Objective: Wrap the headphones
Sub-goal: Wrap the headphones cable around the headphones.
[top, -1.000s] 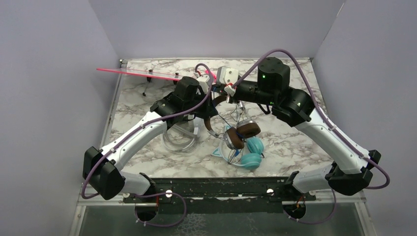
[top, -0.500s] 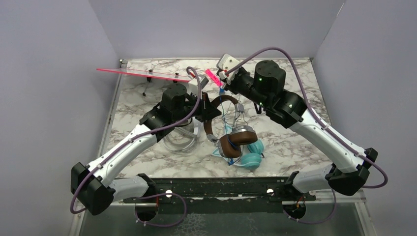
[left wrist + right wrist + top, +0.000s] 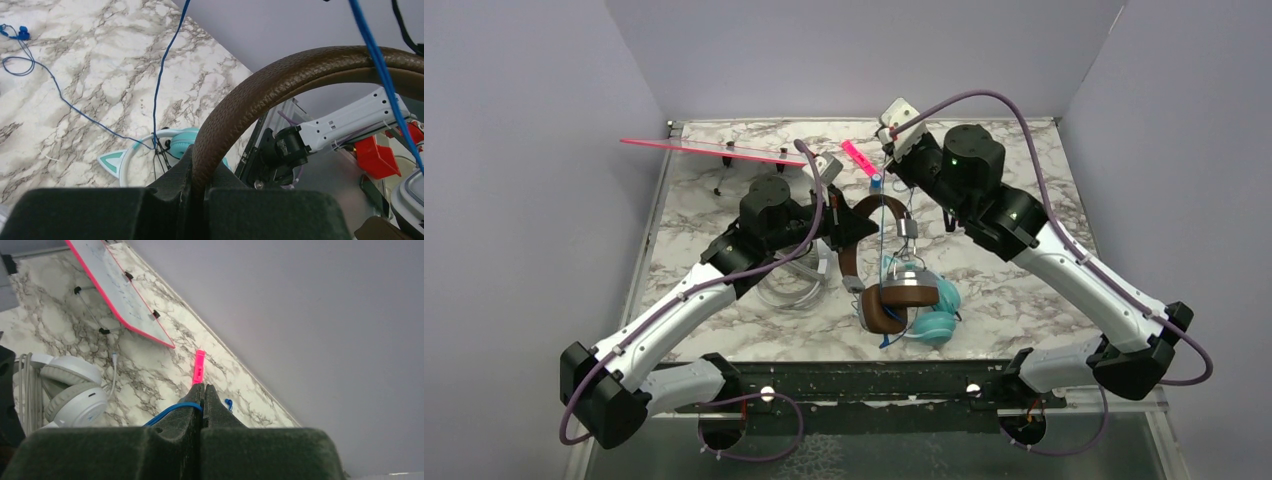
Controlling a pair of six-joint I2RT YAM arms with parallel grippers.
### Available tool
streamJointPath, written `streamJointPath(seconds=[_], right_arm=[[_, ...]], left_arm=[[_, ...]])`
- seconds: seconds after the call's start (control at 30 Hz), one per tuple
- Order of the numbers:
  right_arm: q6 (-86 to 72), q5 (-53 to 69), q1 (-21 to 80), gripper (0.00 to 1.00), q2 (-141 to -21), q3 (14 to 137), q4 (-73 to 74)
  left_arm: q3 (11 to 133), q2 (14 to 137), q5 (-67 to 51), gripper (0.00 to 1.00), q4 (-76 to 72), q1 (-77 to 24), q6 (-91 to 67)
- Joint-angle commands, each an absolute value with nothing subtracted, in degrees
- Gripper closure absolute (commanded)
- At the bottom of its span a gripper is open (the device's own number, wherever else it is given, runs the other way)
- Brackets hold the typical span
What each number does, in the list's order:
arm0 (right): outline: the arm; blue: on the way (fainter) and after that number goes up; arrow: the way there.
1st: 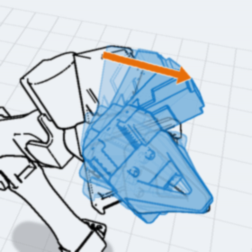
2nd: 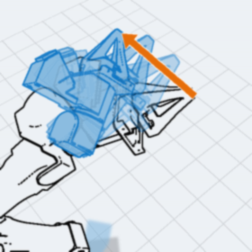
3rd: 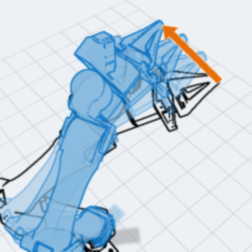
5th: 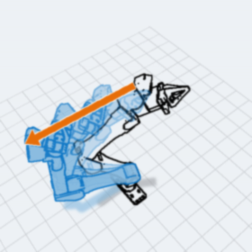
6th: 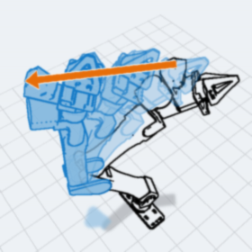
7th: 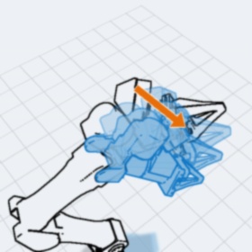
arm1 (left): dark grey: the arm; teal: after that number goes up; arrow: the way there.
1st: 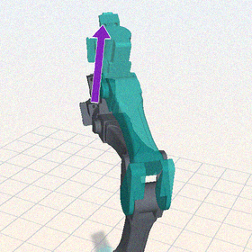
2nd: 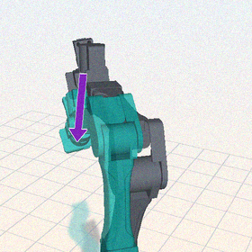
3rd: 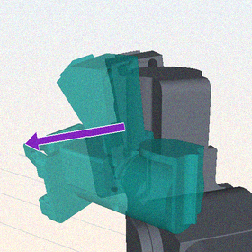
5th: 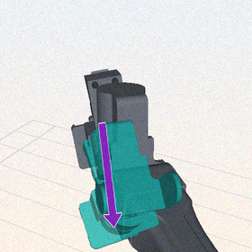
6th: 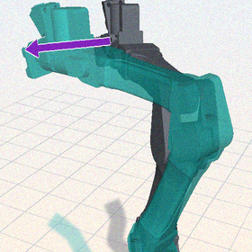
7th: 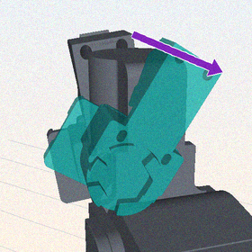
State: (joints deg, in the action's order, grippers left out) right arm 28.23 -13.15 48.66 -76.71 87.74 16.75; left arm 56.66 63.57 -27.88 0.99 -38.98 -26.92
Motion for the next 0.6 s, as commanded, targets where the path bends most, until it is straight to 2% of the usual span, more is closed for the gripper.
streamJointPath(seconds=[0.0,0.57], right_arm=[[23.99,-15.48,47.24,0.99,-73.85,88.00,16.81],[15.07,-15.83,40.23,0.99,-65.92,82.86,16.91]], left_arm=[[57.45,61.10,-28.80,1.00,-1.14,-39.27,-24.59],[58.81,59.23,-26.95,1.00,2.27,-39.27,-26.63]])
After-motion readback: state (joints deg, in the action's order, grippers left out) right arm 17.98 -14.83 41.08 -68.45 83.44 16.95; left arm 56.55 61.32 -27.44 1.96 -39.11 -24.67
